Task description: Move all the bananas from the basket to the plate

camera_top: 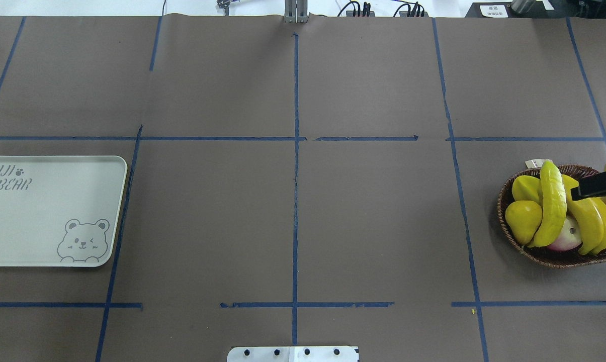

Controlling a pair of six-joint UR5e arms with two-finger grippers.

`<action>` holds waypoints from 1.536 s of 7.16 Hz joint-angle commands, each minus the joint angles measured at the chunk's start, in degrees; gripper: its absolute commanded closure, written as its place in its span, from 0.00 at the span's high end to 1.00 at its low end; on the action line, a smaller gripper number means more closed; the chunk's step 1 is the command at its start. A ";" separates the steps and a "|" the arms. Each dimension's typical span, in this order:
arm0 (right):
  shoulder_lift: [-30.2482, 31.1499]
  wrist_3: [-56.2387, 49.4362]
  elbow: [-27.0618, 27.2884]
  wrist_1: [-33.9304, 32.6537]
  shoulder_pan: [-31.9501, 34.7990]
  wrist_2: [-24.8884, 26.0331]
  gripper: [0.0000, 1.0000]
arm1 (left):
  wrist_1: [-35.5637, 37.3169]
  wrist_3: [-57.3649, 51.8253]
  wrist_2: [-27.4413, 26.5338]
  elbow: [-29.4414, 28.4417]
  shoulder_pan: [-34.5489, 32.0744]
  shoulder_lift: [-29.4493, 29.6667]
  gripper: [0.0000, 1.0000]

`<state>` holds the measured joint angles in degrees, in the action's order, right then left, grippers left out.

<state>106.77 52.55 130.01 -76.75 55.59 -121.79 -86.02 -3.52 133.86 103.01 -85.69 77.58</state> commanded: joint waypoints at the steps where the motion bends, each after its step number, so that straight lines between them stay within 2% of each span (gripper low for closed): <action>1: 0.20 21.47 -0.89 5.20 -17.01 18.26 0.98 | -0.03 0.00 0.00 0.00 0.00 0.03 1.00; 2: 0.28 23.37 -2.73 7.12 -19.70 21.57 0.96 | -0.03 0.00 0.00 0.00 0.09 0.03 1.00; 4: 4.74 23.31 -8.87 20.08 -19.73 22.47 0.91 | -0.11 0.00 0.00 0.00 0.09 0.03 1.00; 7: 6.17 23.30 -9.52 20.58 -19.73 22.74 0.89 | -0.03 0.09 0.09 0.00 0.09 0.03 1.00; 8: 6.00 23.48 -11.34 20.67 -20.08 23.00 0.85 | -0.03 0.18 0.26 0.08 0.09 0.03 1.00; 10: 5.56 23.48 -12.24 20.76 -20.34 23.09 0.72 | -0.03 0.18 0.35 0.08 0.09 0.03 1.00; 11: 5.47 23.48 -12.15 20.76 -20.34 23.01 0.51 | -0.03 0.18 0.27 0.08 0.09 0.03 1.00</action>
<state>112.37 76.00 117.99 -55.99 35.31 -98.72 -86.05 -3.34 134.15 103.09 -85.61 77.61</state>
